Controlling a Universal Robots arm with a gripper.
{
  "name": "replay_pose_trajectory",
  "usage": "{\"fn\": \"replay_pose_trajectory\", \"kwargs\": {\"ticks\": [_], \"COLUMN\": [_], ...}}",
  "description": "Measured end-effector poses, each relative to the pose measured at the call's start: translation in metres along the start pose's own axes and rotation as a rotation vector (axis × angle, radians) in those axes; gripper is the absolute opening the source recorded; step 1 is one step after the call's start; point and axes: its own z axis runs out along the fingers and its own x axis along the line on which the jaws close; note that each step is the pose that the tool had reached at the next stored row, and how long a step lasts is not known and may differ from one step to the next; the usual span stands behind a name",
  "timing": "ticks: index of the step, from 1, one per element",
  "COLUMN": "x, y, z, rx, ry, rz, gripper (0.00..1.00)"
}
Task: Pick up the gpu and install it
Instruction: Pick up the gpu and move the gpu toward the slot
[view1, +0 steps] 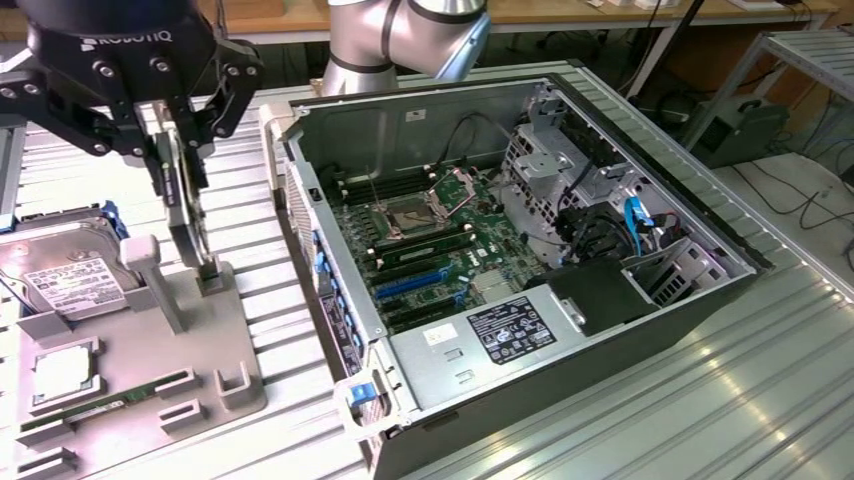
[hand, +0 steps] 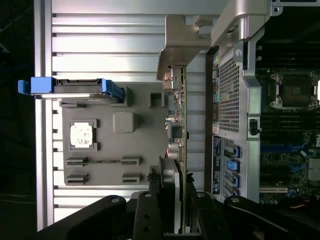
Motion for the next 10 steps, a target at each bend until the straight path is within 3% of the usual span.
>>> {"fn": "replay_pose_trajectory", "kwargs": {"ticks": [4, 10], "x": [-0.016, -0.032], "y": [-0.0001, -0.0002], "z": [0.0002, 0.0004], "rx": [-0.0001, 0.0], "ry": [-0.0001, -0.0001], "rz": [0.0, 0.0], "gripper": [0.28, 0.28]}}
